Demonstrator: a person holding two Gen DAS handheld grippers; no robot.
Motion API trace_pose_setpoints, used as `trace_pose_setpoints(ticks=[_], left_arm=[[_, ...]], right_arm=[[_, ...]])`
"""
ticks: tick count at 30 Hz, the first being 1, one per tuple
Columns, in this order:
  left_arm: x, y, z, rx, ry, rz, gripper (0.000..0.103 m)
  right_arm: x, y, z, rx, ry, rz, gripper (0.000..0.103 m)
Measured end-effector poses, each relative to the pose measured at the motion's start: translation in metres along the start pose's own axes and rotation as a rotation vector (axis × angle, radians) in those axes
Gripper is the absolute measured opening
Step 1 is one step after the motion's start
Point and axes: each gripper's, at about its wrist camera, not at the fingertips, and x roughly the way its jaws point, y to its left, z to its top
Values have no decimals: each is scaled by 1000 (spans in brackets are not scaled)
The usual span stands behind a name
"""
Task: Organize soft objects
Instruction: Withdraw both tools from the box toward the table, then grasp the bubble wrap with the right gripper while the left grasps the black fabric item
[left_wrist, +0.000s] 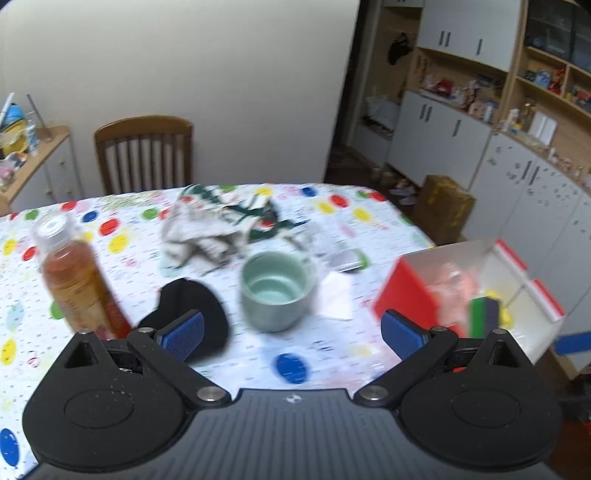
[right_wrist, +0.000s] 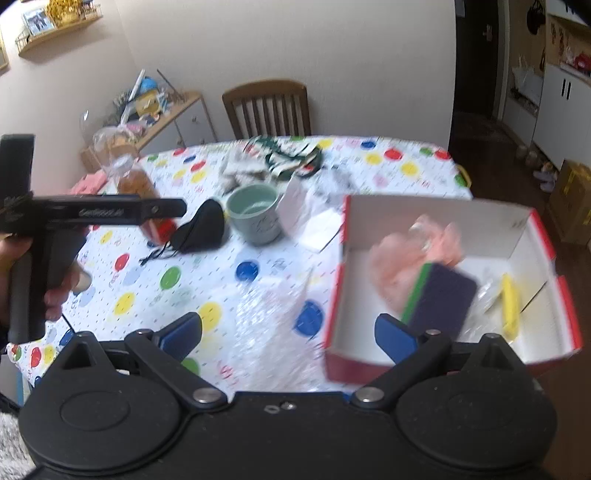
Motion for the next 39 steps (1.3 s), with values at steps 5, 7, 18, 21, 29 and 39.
trace_pose_setpoints(ticks=[5, 7, 18, 21, 29, 39], left_arm=[[18, 33, -15, 7, -9, 41, 103], [29, 42, -19, 14, -7, 53, 103], [94, 66, -35, 82, 12, 130, 103], [109, 70, -36, 75, 29, 138, 103], [145, 77, -34, 72, 65, 170, 102], [168, 87, -36, 40, 119, 182, 88]], right_arm=[[25, 24, -14, 0, 55, -16, 99], [36, 29, -19, -4, 77, -22, 97], [89, 47, -42, 40, 173, -97, 84], [100, 49, -47, 57, 173, -132, 80], [129, 59, -55, 16, 209, -224, 72], [143, 67, -54, -18, 225, -249, 53]])
